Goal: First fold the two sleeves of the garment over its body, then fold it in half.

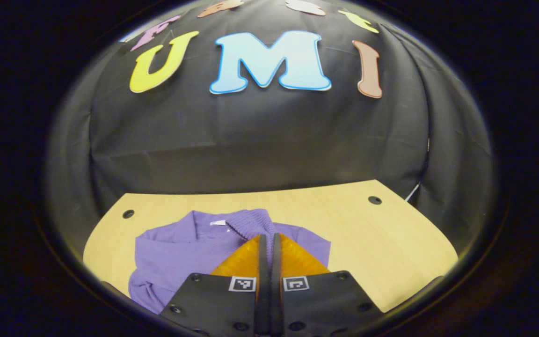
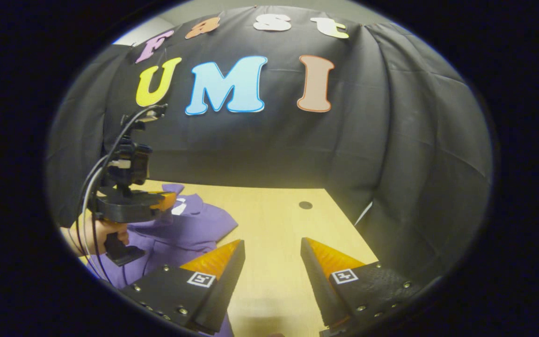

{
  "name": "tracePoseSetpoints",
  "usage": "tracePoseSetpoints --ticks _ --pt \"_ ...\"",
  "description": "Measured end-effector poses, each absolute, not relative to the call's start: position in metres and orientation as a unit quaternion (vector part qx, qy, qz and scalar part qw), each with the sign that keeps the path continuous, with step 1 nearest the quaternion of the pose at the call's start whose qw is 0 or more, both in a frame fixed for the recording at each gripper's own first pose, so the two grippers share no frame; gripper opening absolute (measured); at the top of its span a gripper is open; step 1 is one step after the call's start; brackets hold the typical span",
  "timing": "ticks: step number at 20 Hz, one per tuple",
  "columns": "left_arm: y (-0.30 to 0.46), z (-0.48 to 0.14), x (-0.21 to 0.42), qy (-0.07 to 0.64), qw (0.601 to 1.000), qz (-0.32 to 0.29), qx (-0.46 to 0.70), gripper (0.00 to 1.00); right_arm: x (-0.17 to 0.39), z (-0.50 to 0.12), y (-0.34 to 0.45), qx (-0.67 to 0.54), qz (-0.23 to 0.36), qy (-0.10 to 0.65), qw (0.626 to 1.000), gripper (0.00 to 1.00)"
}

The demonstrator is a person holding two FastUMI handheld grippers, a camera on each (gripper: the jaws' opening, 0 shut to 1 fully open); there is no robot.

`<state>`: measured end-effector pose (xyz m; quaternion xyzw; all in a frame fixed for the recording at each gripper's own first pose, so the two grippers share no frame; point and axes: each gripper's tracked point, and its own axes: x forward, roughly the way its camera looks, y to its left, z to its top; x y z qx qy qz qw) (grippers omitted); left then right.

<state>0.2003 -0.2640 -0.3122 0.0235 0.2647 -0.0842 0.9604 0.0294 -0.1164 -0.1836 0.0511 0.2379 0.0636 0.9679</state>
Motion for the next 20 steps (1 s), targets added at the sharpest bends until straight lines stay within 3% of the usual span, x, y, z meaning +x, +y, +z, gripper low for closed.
tracePoseSetpoints --ticks 3,4,7,9,10,12,16,18,20 --pt "-0.286 -0.345 0.202 0.286 0.951 -0.108 0.049 0.07 0.022 -0.187 -0.118 0.056 0.060 0.247 0.966 0.70" --pt "-0.290 -0.356 0.201 0.293 0.948 -0.111 0.054 0.07 0.021 -0.187 -0.119 0.053 0.058 0.248 0.966 0.75" --pt "-0.297 -0.380 0.196 0.312 0.942 -0.113 0.044 0.08 0.020 -0.185 -0.121 0.046 0.057 0.252 0.965 0.75" --pt "-0.298 -0.386 0.187 0.319 0.940 -0.116 0.037 0.15 0.017 -0.186 -0.123 0.049 0.057 0.253 0.965 0.75" --pt "-0.299 -0.385 0.184 0.318 0.940 -0.119 0.037 0.17 0.018 -0.186 -0.122 0.050 0.057 0.253 0.965 0.70" --pt "-0.308 -0.379 0.176 0.314 0.939 -0.136 0.032 0.20 0.017 -0.187 -0.121 0.049 0.062 0.253 0.964 0.75" --pt "-0.309 -0.353 0.160 0.286 0.947 -0.145 0.024 0.72 0.015 -0.186 -0.117 0.045 0.078 0.243 0.966 0.75" --pt "-0.301 -0.341 0.147 0.280 0.950 -0.139 0.016 0.83 0.007 -0.185 -0.113 0.043 0.078 0.238 0.967 0.70" --pt "-0.288 -0.327 0.134 0.272 0.953 -0.133 0.011 0.84 0.001 -0.183 -0.108 0.048 0.073 0.235 0.968 0.75"
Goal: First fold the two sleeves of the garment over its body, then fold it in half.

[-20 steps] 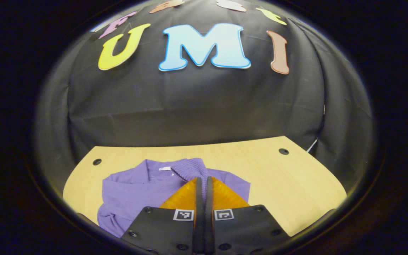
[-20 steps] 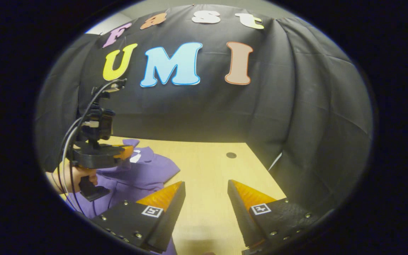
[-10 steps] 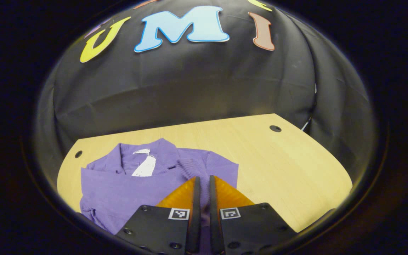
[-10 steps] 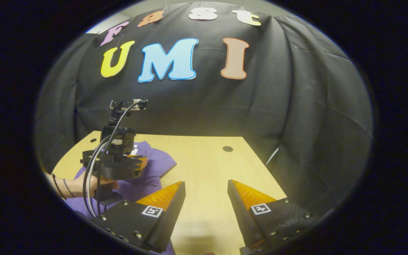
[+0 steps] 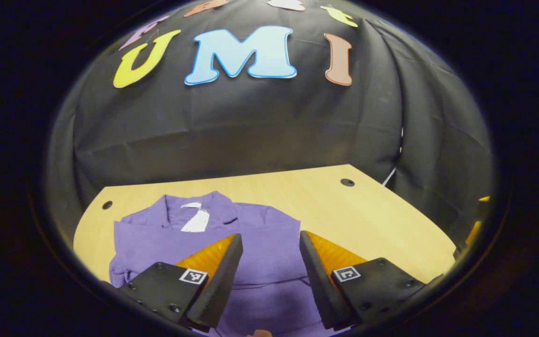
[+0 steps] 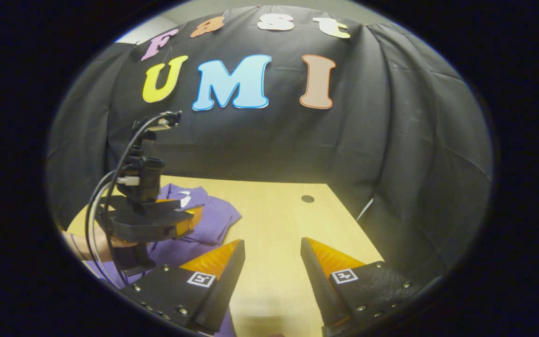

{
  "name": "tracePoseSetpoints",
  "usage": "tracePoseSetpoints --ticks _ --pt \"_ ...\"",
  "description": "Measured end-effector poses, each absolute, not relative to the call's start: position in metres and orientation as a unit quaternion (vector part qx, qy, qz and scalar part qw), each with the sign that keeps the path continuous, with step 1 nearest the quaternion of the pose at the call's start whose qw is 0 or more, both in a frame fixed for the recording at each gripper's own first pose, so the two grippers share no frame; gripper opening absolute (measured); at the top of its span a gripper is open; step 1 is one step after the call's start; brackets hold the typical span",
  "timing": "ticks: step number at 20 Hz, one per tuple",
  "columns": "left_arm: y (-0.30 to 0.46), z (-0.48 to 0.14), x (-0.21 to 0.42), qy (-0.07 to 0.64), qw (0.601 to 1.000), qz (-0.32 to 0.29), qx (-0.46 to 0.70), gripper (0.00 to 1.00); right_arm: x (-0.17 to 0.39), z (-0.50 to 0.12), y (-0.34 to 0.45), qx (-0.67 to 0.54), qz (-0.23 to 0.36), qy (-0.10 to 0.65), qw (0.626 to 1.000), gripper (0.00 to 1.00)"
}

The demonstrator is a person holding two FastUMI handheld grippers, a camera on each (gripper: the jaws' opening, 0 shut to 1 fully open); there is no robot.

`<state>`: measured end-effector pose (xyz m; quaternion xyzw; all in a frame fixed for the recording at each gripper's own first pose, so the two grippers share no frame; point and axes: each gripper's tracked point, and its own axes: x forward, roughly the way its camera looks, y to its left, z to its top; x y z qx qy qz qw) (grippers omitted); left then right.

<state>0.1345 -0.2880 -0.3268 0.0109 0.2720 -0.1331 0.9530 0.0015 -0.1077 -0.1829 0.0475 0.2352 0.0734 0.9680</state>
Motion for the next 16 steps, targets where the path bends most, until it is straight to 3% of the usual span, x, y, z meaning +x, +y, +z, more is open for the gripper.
tracePoseSetpoints --ticks 2,5,7,10,12,16 --pt "-0.272 -0.315 0.120 0.266 0.956 -0.125 0.003 0.82 -0.009 -0.185 -0.100 0.052 0.072 0.238 0.967 0.70" --pt "-0.240 -0.298 0.093 0.258 0.959 -0.115 -0.003 0.84 -0.026 -0.190 -0.086 0.049 0.074 0.243 0.966 0.75" --pt "-0.213 -0.290 0.069 0.256 0.961 -0.106 -0.002 1.00 -0.040 -0.194 -0.076 0.042 0.076 0.245 0.966 0.75" --pt "-0.172 -0.283 0.035 0.257 0.962 -0.091 -0.005 1.00 -0.061 -0.202 -0.063 0.039 0.076 0.253 0.964 0.75" --pt "-0.146 -0.282 0.012 0.259 0.962 -0.082 -0.006 1.00 -0.074 -0.217 -0.054 0.050 0.072 0.269 0.959 0.99" --pt "-0.094 -0.299 -0.042 0.281 0.957 -0.065 -0.005 1.00 -0.100 -0.242 -0.038 0.065 0.067 0.302 0.949 0.97"
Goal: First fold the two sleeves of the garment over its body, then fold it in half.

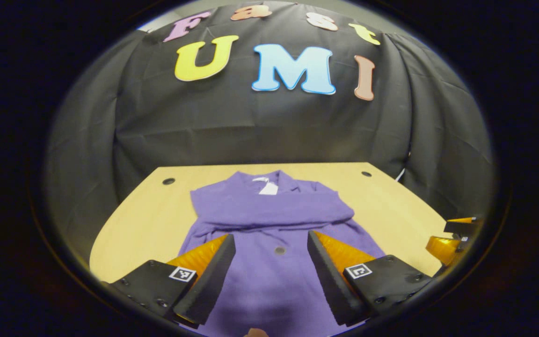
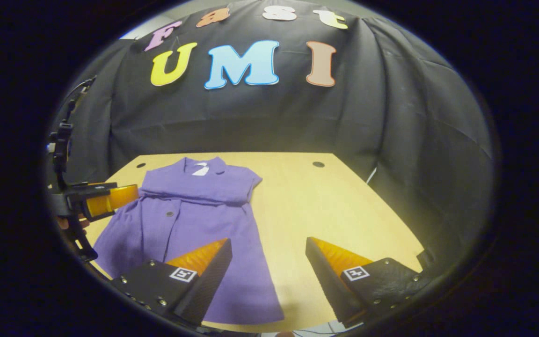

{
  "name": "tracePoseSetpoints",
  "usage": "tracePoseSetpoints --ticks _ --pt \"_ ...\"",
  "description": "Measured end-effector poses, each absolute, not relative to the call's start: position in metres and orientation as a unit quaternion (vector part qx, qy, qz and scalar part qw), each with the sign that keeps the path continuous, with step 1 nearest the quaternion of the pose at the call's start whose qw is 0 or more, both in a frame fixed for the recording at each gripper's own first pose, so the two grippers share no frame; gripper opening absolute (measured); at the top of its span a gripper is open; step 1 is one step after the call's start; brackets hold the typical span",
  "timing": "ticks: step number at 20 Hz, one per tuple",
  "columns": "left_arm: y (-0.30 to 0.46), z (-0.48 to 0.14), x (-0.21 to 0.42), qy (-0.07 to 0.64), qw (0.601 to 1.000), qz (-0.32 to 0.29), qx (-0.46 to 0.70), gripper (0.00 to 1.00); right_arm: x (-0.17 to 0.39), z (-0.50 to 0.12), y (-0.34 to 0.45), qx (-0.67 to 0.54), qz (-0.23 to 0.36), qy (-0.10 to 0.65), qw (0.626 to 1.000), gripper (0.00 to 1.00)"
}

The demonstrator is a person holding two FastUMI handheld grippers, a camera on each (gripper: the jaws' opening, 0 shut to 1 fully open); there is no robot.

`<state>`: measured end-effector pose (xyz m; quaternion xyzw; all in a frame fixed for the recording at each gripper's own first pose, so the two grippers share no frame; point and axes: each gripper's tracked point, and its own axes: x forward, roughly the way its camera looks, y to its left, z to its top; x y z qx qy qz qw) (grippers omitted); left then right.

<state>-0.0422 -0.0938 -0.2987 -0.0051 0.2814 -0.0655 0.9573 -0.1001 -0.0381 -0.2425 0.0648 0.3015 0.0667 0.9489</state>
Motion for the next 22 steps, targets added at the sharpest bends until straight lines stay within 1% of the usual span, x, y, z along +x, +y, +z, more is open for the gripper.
tracePoseSetpoints --ticks 2,7,11,16,19,22 --pt "-0.069 -0.306 -0.069 0.286 0.956 -0.060 -0.001 1.00 -0.115 -0.257 -0.034 0.072 0.065 0.323 0.941 0.97" --pt "-0.010 -0.330 -0.131 0.308 0.951 -0.040 0.003 1.00 -0.142 -0.281 -0.036 0.059 0.062 0.342 0.936 0.97" --pt "0.029 -0.348 -0.169 0.327 0.945 -0.029 -0.001 1.00 -0.153 -0.295 -0.033 0.097 0.050 0.350 0.930 0.98" --pt "0.059 -0.368 -0.194 0.347 0.938 -0.014 -0.012 1.00 -0.156 -0.311 -0.038 0.110 0.039 0.364 0.924 0.97" --pt "0.068 -0.375 -0.200 0.353 0.935 -0.014 -0.016 1.00 -0.154 -0.320 -0.042 0.115 0.038 0.372 0.920 0.98" --pt "0.078 -0.393 -0.208 0.373 0.927 -0.015 -0.026 1.00 -0.152 -0.329 -0.048 0.124 0.038 0.381 0.916 0.98"
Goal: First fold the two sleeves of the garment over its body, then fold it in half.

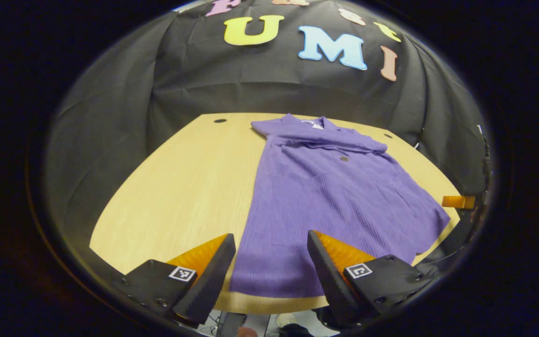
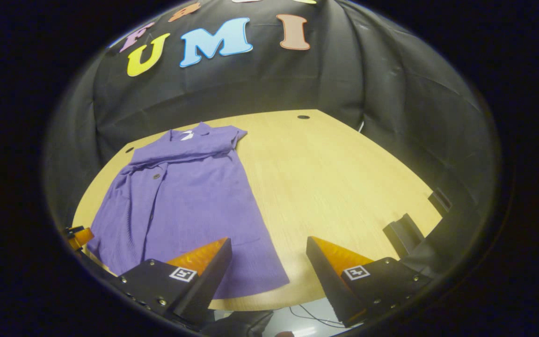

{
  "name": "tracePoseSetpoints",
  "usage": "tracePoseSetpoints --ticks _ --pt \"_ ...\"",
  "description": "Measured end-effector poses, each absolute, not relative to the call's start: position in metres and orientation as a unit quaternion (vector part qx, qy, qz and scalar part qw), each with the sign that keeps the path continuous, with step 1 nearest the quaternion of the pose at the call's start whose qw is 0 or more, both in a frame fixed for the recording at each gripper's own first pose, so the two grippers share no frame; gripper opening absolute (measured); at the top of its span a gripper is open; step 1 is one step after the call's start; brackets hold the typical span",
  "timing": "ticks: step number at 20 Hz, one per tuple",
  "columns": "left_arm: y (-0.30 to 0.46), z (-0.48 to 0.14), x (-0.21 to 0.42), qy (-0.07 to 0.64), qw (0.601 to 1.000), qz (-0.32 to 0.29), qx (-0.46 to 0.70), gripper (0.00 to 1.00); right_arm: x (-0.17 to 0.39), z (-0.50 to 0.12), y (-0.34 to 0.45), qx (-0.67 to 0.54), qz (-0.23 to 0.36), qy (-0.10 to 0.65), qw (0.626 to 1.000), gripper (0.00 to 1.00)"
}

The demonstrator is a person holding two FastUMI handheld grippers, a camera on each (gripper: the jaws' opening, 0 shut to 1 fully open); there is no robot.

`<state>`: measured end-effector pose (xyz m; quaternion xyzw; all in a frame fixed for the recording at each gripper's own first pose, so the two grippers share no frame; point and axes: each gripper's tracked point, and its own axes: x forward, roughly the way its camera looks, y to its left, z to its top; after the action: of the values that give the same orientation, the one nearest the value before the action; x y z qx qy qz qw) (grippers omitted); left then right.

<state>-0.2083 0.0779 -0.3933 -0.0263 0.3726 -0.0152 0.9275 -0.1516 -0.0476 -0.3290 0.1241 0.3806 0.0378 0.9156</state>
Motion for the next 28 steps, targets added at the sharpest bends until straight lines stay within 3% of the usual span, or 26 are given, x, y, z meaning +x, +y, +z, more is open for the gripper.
tracePoseSetpoints --ticks 10,15,19,20,22,23,24,25,27,28 --pt "0.075 -0.402 -0.220 0.376 0.926 -0.018 -0.022 0.96 -0.168 -0.350 -0.018 0.155 0.079 0.414 0.894 0.98" --pt "0.061 -0.406 -0.225 0.380 0.925 -0.028 0.018 0.95 -0.175 -0.364 -0.017 0.095 0.062 0.417 0.902 1.00" --pt "0.056 -0.404 -0.225 0.369 0.929 -0.016 0.010 0.82 -0.175 -0.363 -0.007 0.088 0.054 0.415 0.904 1.00" --pt "0.054 -0.404 -0.225 0.365 0.931 -0.013 0.008 0.78 -0.176 -0.363 -0.002 0.089 0.055 0.412 0.905 0.97" --pt "0.050 -0.407 -0.225 0.365 0.931 -0.009 0.012 0.66 -0.176 -0.361 0.005 0.093 0.056 0.408 0.907 0.74" --pt "0.048 -0.407 -0.225 0.370 0.929 -0.010 0.014 0.65 -0.177 -0.362 0.007 0.090 0.057 0.409 0.906 0.61" --pt "0.044 -0.404 -0.222 0.369 0.929 -0.001 0.000 0.64 -0.175 -0.361 0.008 0.082 0.059 0.413 0.905 0.59" --pt "0.047 -0.404 -0.220 0.371 0.929 0.013 -0.014 0.30 -0.177 -0.360 0.009 0.077 0.065 0.421 0.902 0.58" --pt "0.043 -0.406 -0.216 0.372 0.928 0.028 -0.017 0.27 -0.176 -0.360 0.017 0.107 0.080 0.434 0.891 0.58" --pt "0.045 -0.405 -0.217 0.373 0.927 0.032 -0.018 0.13 -0.178 -0.359 0.017 0.136 0.062 0.436 0.888 0.12"
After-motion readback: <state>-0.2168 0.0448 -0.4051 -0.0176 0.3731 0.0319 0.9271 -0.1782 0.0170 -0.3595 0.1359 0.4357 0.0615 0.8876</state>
